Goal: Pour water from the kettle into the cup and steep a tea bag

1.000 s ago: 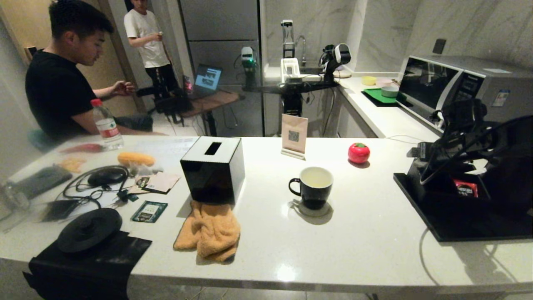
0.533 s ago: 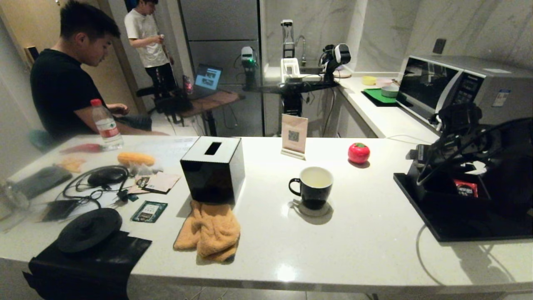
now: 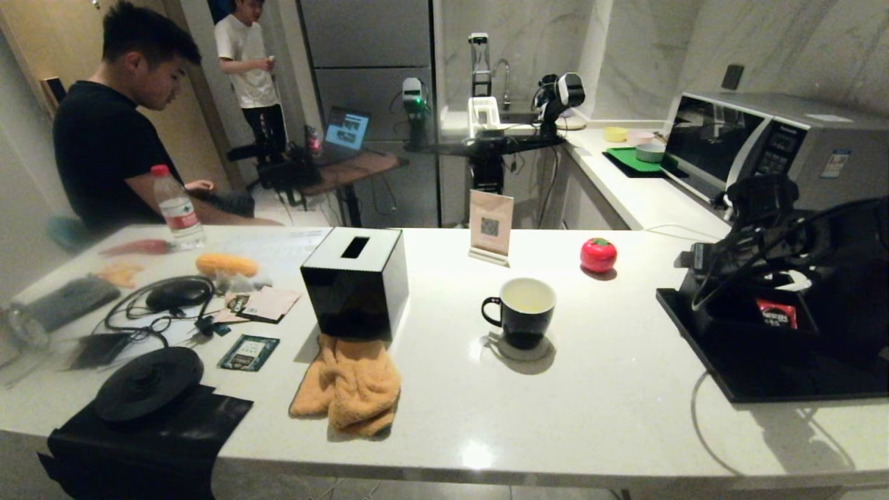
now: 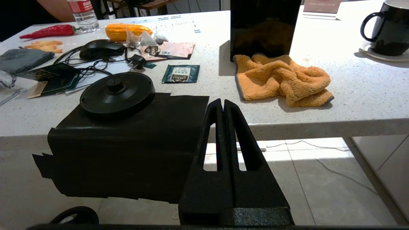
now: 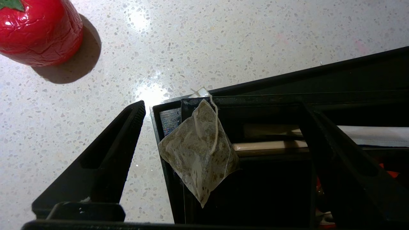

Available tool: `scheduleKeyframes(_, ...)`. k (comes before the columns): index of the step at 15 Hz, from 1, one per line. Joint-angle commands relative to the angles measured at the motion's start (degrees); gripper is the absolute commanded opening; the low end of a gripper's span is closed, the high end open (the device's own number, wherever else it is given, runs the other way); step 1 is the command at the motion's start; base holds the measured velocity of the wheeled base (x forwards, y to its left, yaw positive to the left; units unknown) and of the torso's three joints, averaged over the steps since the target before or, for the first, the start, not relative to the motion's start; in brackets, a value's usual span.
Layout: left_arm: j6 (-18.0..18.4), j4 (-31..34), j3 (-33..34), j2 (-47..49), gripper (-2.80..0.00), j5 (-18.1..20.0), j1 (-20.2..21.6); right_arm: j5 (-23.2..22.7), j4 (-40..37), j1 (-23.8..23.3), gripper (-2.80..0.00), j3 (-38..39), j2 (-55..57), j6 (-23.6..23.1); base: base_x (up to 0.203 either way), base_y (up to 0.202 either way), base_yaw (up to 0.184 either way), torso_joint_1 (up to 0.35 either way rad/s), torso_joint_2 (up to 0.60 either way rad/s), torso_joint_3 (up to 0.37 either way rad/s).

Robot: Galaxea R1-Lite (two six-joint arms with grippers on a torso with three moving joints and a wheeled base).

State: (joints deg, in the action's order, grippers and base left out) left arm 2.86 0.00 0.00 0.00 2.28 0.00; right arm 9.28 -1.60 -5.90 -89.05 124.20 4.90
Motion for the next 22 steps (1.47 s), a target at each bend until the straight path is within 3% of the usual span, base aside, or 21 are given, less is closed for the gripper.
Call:
scheduleKeyframes(1, 0.04, 0.00, 0.00, 0.00, -2.80, 0.01, 0.00, 0.04, 0.01, 0.01, 0.00, 0.02, -0.01, 0.05, 0.000, 0.000, 0.000, 0.000, 0.00, 0.000)
scheduleKeyframes(6, 0.04, 0.00, 0.00, 0.00, -2.80, 0.01, 0.00, 0.05, 0.01, 0.28, 0.00, 0.11, 0.08, 0.55, 0.000, 0.000, 0.000, 0.000, 0.00, 0.000)
scheduleKeyframes(7, 0.04, 0.00, 0.00, 0.00, -2.80, 0.01, 0.03, 0.13, 0.01, 0.28, -2.80, 0.11, -0.01, 0.55, 0.000, 0.000, 0.000, 0.000, 0.00, 0.000)
scheduleKeyframes(22, 0.04, 0.00, 0.00, 0.00, -2.80, 0.01, 0.01, 1.60, 0.13, 1.22, -2.80, 0.81, -0.36, 0.90, 0.000, 0.000, 0.000, 0.000, 0.00, 0.000)
